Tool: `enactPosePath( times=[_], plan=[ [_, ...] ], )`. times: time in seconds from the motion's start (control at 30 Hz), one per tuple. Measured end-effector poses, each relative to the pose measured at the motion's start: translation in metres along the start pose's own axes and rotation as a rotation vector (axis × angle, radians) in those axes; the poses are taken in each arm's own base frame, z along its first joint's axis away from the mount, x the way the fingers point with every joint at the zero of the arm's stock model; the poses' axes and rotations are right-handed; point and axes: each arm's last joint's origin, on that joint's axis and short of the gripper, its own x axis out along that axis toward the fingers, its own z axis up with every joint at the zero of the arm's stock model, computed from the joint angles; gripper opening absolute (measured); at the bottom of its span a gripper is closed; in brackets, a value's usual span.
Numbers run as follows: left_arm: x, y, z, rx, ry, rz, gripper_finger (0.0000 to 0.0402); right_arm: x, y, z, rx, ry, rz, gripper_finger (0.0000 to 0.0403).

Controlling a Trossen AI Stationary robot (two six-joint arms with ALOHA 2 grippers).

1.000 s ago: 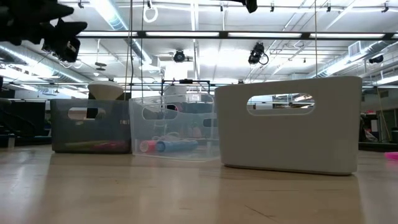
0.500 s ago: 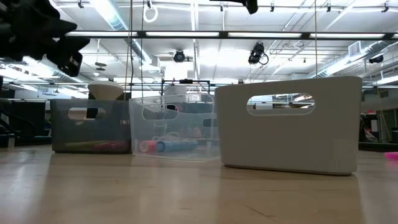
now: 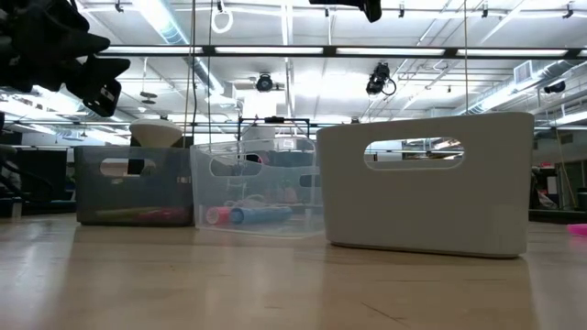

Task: Pick & Place Markers
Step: Put the green pen into the gray bin

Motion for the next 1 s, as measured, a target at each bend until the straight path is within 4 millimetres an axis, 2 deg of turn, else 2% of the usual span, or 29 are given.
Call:
enactPosePath(
  times=[0.13,0.43,0.7,1.0],
  plan=[
    [0.000,0.000,0.002,-0.003,-0.021,-0.003,0.0154,0.000,0.000,0.000,-0.023,0.009,0.019,0.0275],
    [0.000,-0.001,0.003,-0.005,-0.040,-0.006,0.0154,0.002,-0.008,0.000,-0.199,0.092,0.152,0.0275],
    [0.000,-0.001,0.003,-0.005,-0.042,-0.007,0.0154,0.001,-0.031,-0.016,-0.394,0.355,0.240,0.0275],
    [0.000,-0.001,0.004,-0.006,-0.045,-0.008,0.0154,-0.013,-0.060,-0.038,-0.649,0.694,0.248,0.0275]
  ],
)
